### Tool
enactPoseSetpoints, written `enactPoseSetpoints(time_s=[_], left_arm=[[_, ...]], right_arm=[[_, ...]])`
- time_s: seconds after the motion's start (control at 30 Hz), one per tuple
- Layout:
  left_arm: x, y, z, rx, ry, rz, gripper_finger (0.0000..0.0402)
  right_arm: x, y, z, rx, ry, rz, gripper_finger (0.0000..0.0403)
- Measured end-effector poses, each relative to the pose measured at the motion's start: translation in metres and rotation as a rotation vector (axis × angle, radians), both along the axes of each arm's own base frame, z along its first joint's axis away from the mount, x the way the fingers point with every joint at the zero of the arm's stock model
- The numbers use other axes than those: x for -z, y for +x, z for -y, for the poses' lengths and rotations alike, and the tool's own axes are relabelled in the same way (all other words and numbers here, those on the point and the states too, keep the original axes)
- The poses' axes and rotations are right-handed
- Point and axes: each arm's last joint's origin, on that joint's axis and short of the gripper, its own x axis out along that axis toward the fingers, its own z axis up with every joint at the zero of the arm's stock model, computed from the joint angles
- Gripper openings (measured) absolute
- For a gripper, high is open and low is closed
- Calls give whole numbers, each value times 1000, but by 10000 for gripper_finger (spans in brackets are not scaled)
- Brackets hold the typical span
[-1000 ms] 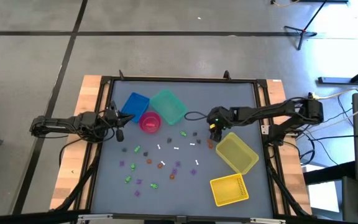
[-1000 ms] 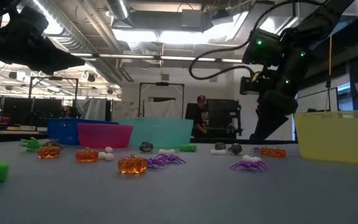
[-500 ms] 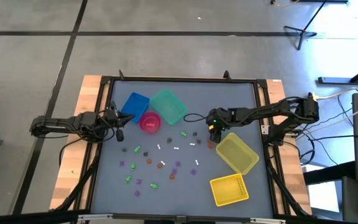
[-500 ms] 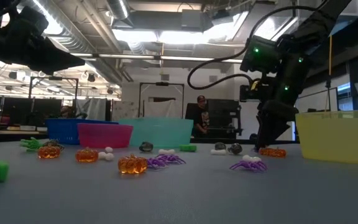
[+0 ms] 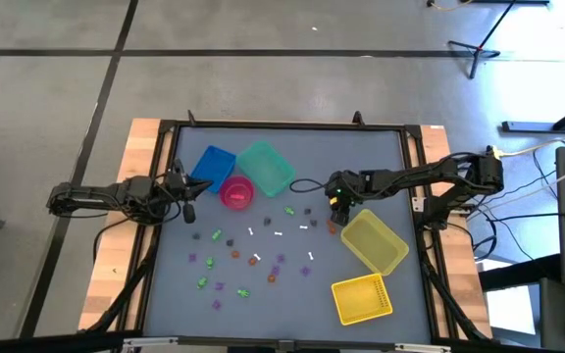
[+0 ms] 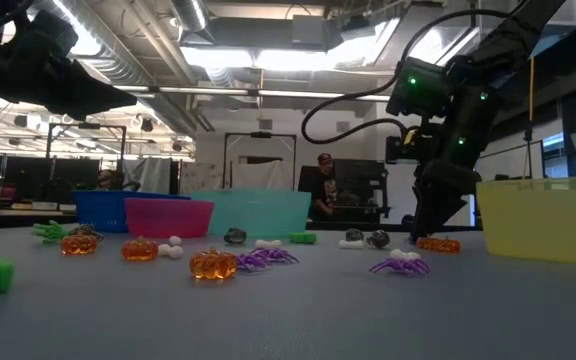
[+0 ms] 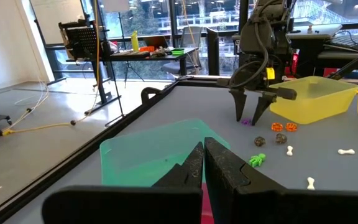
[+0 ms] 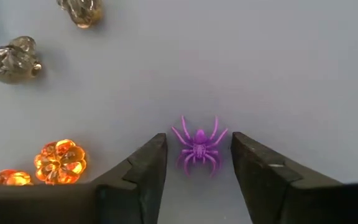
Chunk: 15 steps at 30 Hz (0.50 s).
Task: Sort Halloween decoration
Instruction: Put the purple spider toy into the yellow bin
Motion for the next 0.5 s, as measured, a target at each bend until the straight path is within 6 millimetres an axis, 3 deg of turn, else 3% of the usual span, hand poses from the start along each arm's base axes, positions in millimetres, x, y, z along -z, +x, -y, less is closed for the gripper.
enactPoseSetpoints(time_s=[0.5], left_arm=[[0, 0, 0, 0, 0, 0, 2]], right_arm=[[0, 0, 0, -2, 4, -1, 114]])
